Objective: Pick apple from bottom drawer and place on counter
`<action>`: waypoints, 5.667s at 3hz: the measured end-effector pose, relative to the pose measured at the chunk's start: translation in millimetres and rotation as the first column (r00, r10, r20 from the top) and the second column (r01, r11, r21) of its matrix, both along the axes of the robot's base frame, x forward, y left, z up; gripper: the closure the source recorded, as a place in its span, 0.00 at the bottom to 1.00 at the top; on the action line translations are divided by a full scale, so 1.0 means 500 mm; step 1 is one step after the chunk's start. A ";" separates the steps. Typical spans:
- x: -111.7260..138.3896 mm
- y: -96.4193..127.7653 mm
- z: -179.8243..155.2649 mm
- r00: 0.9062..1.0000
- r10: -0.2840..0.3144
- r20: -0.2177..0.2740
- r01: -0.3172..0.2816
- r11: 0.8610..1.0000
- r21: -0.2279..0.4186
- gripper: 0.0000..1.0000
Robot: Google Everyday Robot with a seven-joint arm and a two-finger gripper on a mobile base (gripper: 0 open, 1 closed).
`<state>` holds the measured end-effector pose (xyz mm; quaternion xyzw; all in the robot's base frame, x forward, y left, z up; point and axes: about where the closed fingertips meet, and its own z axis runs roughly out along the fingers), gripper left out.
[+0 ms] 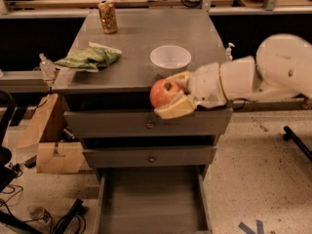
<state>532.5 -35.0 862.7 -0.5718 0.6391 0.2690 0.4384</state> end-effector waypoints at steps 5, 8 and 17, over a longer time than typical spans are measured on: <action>0.322 -0.046 0.246 0.967 -0.250 0.041 0.253 0.962 -0.106 1.00; 0.619 -0.186 0.188 0.843 -0.537 -0.027 0.536 0.844 -0.024 1.00; 0.701 -0.133 -0.058 0.811 -0.567 -0.143 0.535 0.818 -0.211 0.00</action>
Offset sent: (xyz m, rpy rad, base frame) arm 0.1286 -0.0325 0.1635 -0.2062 -0.1303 -0.2441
